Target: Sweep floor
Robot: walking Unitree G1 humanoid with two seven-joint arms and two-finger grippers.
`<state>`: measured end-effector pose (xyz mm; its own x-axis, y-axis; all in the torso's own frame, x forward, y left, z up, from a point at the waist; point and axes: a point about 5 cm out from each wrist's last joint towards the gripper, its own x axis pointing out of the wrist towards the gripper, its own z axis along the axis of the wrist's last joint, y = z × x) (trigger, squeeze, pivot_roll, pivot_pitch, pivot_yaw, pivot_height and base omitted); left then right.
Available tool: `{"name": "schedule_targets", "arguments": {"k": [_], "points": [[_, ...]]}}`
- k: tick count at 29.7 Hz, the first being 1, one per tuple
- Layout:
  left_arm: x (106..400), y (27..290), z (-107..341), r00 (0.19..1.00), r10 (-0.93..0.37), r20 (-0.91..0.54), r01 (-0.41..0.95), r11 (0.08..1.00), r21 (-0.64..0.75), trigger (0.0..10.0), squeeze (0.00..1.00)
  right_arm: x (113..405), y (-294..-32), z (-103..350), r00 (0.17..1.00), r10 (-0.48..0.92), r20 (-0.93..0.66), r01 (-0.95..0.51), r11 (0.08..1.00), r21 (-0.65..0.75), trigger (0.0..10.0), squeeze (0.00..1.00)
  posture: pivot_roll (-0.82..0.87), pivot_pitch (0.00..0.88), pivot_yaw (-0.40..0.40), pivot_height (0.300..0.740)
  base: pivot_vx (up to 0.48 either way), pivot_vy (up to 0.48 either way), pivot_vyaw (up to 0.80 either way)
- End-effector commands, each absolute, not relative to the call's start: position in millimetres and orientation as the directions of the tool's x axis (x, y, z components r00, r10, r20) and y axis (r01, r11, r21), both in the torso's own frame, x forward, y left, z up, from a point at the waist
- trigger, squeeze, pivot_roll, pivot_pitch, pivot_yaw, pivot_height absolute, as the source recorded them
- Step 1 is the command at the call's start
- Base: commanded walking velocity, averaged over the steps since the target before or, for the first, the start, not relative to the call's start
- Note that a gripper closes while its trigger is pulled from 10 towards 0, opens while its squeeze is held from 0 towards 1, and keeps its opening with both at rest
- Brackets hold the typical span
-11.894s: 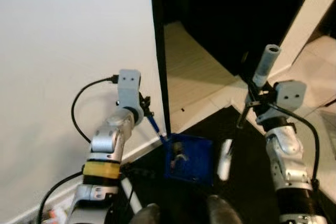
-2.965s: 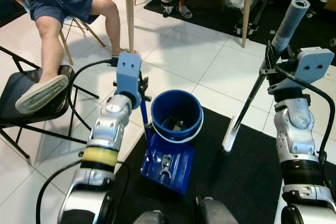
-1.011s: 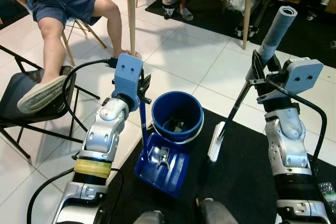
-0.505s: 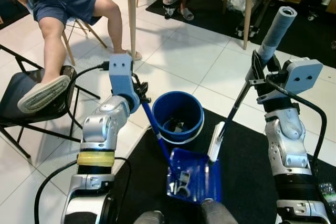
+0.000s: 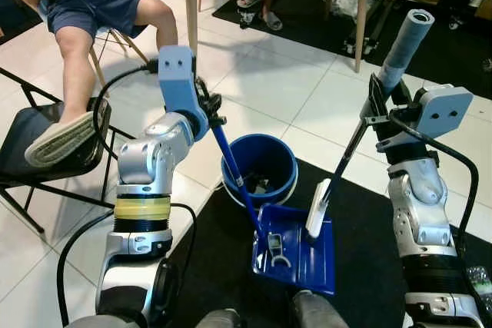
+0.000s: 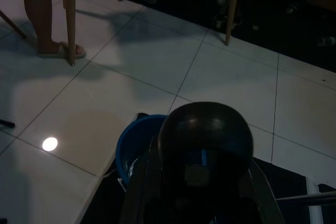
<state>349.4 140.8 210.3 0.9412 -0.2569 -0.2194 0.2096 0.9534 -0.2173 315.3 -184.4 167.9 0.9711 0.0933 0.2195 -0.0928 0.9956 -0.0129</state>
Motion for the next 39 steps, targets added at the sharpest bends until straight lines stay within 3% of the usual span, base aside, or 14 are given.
{"name": "schedule_targets", "arguments": {"k": [1, 14, 21, 29, 35, 39], "points": [[351.4, 147.8, 243.5, 0.965, -0.239, -0.111, 0.221, 0.962, -0.159, 10.0, 0.0, 315.4, -181.8, 178.5, 0.959, 0.105, 0.263, -0.103, 0.994, -0.019, 10.0, 0.0, 0.02, 0.061, 0.04, 0.74, 0.0, 0.0, 0.0], [358.0, 159.0, 283.7, 0.977, -0.213, -0.005, 0.21, 0.969, -0.134, 10.0, 0.0, 316.2, -181.3, 176.7, 0.96, 0.104, 0.259, -0.103, 0.995, -0.016, 10.0, 0.0, 0.03, 0.055, 0.041, 0.74, 0.0, 0.0, 0.0], [362.7, 176.0, 305.4, 0.989, -0.135, 0.058, 0.138, 0.988, -0.065, 10.0, 0.0, 317.0, -180.9, 176.9, 0.96, 0.105, 0.26, -0.104, 0.994, -0.017, 10.0, 0.0, 0.03, 0.052, 0.042, 0.74, 0.0, 0.0, 0.0], [358.3, 200.0, 343.0, 0.981, -0.095, 0.17, 0.111, 0.99, -0.087, 10.0, 0.0, 317.4, -181.1, 174.5, 0.961, 0.108, 0.253, -0.107, 0.994, -0.019, 10.0, 0.0, 0.03, 0.047, 0.037, 0.74, 0.0, 0.0, 0.0], [357.6, 200.1, 348.9, 0.977, -0.105, 0.186, 0.127, 0.986, -0.11, 10.0, 0.0, 318.2, -175.1, 176.9, 0.956, 0.133, 0.262, -0.132, 0.991, -0.021, 10.0, 0.0, 0.03, 0.047, 0.037, 0.74, 0.0, 0.0, 0.0], [357.6, 192.1, 339.2, 0.978, -0.132, 0.161, 0.152, 0.981, -0.117, 10.0, 0.0, 317.2, -216.8, 191.9, 0.954, 0.012, 0.299, 0.002, 0.999, -0.047, 10.0, 0.0, 0.03, 0.052, 0.037, 0.74, 0.0, 0.0, 0.0]]}}
